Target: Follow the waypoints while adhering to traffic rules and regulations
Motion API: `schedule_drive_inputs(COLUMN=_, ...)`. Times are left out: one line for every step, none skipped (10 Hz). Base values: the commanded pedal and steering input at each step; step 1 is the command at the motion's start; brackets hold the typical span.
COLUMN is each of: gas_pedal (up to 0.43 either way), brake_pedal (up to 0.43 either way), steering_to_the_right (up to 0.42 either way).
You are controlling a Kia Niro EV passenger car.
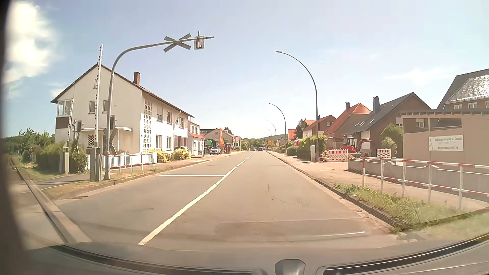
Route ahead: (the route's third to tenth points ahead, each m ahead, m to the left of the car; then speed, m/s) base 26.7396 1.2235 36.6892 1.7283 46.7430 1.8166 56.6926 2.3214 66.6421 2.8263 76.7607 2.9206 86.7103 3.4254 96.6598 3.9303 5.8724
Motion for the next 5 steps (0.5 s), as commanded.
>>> schedule_drive_inputs(gas_pedal=0.197, brake_pedal=0.006, steering_to_the_right=0.003)
schedule_drive_inputs(gas_pedal=0.197, brake_pedal=0.006, steering_to_the_right=0.003)
schedule_drive_inputs(gas_pedal=0.197, brake_pedal=0.006, steering_to_the_right=0.003)
schedule_drive_inputs(gas_pedal=0.197, brake_pedal=0.006, steering_to_the_right=0.001)
schedule_drive_inputs(gas_pedal=0.197, brake_pedal=0.006, steering_to_the_right=-0.002)
